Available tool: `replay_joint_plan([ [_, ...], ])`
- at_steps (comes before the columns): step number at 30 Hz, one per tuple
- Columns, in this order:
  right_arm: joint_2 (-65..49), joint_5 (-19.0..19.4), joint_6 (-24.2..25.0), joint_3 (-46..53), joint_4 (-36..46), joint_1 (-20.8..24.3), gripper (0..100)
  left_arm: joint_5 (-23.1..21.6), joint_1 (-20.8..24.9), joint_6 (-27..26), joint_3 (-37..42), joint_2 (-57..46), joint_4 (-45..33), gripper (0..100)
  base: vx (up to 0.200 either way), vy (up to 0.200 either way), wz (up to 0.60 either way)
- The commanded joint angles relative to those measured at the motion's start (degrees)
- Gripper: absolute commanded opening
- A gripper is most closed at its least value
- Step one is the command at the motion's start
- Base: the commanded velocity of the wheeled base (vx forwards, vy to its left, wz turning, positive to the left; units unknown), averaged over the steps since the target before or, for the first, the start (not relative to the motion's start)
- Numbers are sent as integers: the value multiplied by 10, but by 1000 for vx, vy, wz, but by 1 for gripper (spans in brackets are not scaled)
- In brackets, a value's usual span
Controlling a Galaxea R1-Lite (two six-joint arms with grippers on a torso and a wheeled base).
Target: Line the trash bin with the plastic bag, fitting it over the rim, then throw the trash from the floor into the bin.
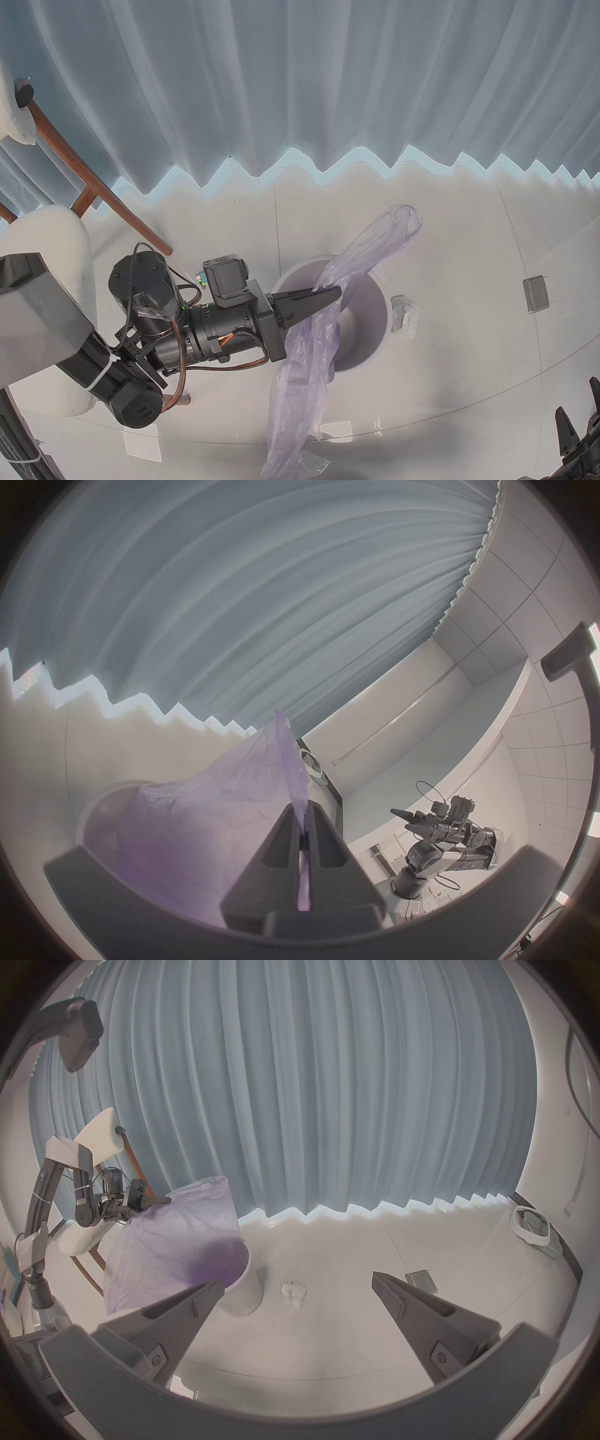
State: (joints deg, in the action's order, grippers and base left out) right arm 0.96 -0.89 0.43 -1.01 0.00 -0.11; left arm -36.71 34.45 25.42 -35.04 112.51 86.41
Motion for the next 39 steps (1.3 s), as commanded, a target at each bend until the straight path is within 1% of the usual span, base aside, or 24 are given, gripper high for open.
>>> replay_joint_plan([
  [1, -10, 0, 0, 10, 0, 0, 100, 1, -2, 0, -3, 28, 1, 0, 0, 0, 0],
  [17, -10, 0, 0, 10, 0, 0, 100, 2, -4, 0, -3, 58, 1, 0, 0, 0, 0],
  [21, -10, 0, 0, 10, 0, 0, 100, 19, -3, -1, -4, 70, 1, 0, 0, 0, 0],
  [26, -10, 0, 0, 10, 0, 0, 100, 24, -4, 0, -19, 74, 1, 0, 0, 0, 0],
  [32, -9, 3, -8, 8, 3, 0, 100, 61, -3, 2, -25, 75, 0, 0, 0, 0, 0],
  [33, -8, 12, -21, 8, 4, 0, 100, 74, 2, 2, -28, 74, 0, 0, 0, 0, 0],
  [34, -9, 14, -19, 7, 4, 0, 100, 84, 6, 2, -30, 74, 0, 0, 0, 0, 0],
  [36, -10, 15, -19, 9, 0, 0, 100, 93, 13, 1, -32, 73, 0, 0, 0, 0, 0],
  [39, -9, 17, -24, 9, 1, 0, 100, 93, 19, 0, -33, 68, 0, 0, 0, 0, 0],
])
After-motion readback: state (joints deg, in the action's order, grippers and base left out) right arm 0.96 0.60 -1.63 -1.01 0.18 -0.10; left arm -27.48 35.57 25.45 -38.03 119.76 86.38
